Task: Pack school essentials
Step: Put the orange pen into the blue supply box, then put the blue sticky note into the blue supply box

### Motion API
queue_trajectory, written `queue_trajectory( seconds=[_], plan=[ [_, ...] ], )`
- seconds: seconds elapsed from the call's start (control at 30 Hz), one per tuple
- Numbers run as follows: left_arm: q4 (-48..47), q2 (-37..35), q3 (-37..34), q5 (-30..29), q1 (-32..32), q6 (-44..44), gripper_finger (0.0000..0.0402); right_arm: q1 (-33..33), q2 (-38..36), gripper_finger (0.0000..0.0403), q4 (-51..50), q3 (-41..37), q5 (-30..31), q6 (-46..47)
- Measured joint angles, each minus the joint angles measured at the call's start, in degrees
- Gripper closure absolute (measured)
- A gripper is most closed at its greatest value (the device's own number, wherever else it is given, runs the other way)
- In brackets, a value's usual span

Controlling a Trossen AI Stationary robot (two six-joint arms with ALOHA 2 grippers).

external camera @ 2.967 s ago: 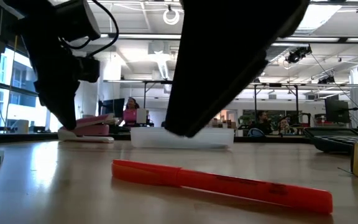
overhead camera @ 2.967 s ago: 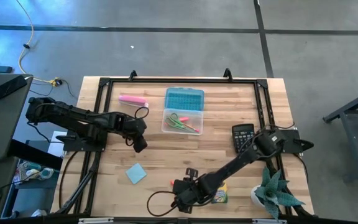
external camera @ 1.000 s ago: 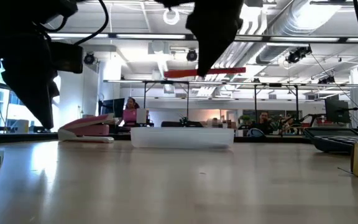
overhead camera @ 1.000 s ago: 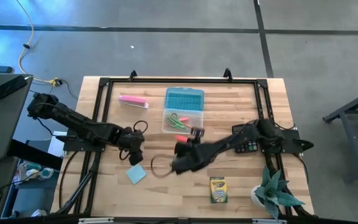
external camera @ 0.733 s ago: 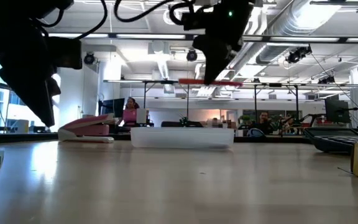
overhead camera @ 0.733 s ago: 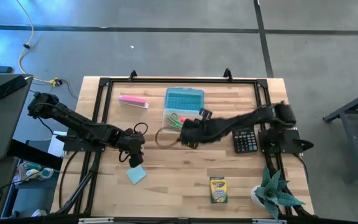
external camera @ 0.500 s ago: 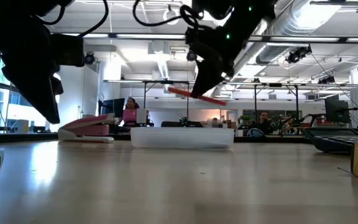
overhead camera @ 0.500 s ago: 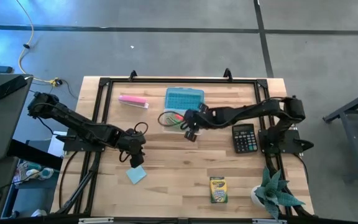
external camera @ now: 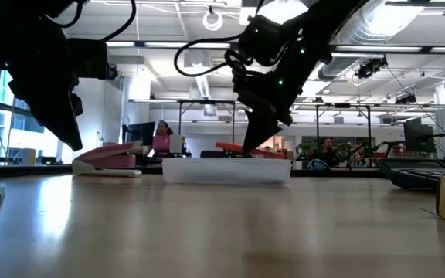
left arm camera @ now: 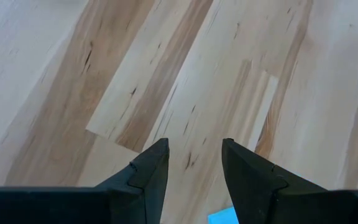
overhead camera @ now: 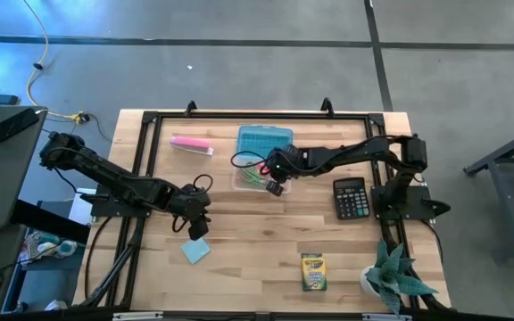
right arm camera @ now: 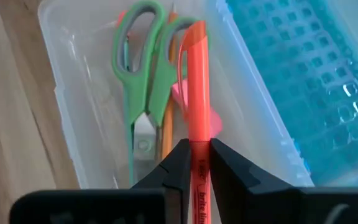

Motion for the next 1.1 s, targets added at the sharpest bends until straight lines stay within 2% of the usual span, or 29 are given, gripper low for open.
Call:
queue_trajectory(
  seconds=[0.17,0.43,0.57,0.93,1.1],
  plan=[
    [-0.02,0.0,0.0,0.62,0.0,-0.12,0.0264,0.0,0.67,0.0349,0.87,0.02,0.91,-1.0],
    [-0.35,0.0,0.0,0.08,0.0,-1.6,0.0264,-0.06,0.52,0.0265,0.98,0.24,0.83,-1.02],
    [-0.44,0.0,0.0,-0.4,0.02,-1.57,0.026,-0.11,-1.4,0.0237,1.1,0.26,1.16,-1.11],
    [-0.49,0.0,0.0,-4.86,0.02,-1.62,0.0185,-0.11,-11.65,0.0231,2.31,-1.35,1.31,-10.4],
    [-0.38,0.0,0.0,-1.86,0.02,-1.68,0.0167,-0.35,-18.5,0.0231,10.44,-7.93,0.18,-14.42]
  ],
)
